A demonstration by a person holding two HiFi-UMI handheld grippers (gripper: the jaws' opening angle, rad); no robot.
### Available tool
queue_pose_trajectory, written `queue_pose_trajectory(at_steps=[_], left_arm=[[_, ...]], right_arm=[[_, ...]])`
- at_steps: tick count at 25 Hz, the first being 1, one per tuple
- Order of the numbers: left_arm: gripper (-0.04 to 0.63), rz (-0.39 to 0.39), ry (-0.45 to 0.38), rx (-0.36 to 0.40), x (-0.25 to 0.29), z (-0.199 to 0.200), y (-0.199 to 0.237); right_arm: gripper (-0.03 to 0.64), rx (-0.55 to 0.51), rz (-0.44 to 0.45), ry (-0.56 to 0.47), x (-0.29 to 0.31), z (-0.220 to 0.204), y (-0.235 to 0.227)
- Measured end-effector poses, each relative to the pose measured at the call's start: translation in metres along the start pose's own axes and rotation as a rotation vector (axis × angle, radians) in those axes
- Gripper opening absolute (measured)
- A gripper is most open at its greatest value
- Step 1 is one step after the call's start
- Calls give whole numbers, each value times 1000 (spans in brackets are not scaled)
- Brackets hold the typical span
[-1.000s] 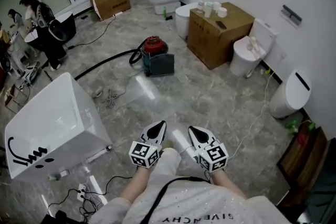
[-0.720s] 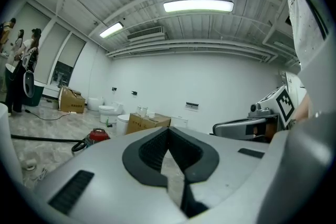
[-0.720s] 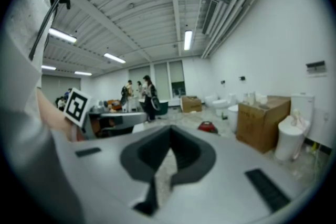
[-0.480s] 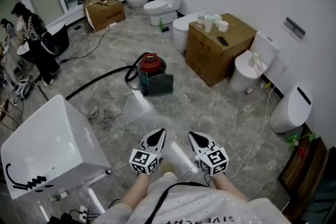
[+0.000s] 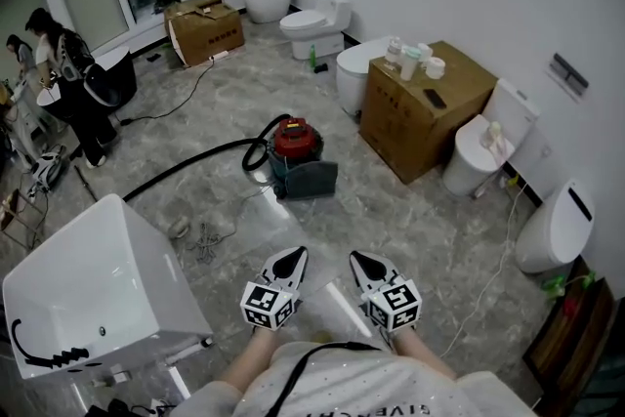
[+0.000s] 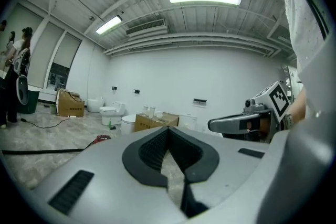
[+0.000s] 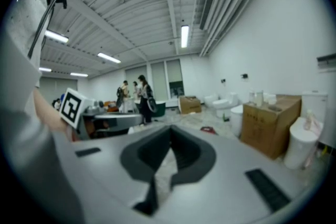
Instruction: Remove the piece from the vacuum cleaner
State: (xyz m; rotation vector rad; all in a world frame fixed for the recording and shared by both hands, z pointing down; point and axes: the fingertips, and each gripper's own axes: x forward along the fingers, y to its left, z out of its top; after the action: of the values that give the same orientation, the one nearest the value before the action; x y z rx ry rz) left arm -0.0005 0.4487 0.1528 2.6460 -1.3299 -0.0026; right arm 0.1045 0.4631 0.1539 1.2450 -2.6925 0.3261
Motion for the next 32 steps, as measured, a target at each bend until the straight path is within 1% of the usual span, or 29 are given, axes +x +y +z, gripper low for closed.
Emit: queue_pose_trajectory(at_steps=[2,5,7,10,12,17,23,28,32], left_arm=[[23,7,-1,-14,7,0,6],[22,-8,-15,-33,22,1,3],[23,-34,-2,-38,32,-3,-3],[23,-97,28,-27,45,-11,-9],[23,-107,39,-30,52,-17,-4],[23,-41,54,-62,81,-19,31],[23,1,45,-71,132,-8,75],[23,8,40,-90,179,-5,99],[23,31,46,-110,212,-5,122]], right_arm=[[14,-7,14,3,11,3,2],[14,-26,33,21,20,5,2],[14,-26,39,43,23,1,-4],[14,-6,40,72,33,-6,-17],[14,-3,48,86,44,-9,-24],[14,-27,57,111,83,-8,-54],[14,-112,151,136,136,3,-84],[14,-62,205,166,169,7,-121],[14,-59,213,185,195,11,-152]])
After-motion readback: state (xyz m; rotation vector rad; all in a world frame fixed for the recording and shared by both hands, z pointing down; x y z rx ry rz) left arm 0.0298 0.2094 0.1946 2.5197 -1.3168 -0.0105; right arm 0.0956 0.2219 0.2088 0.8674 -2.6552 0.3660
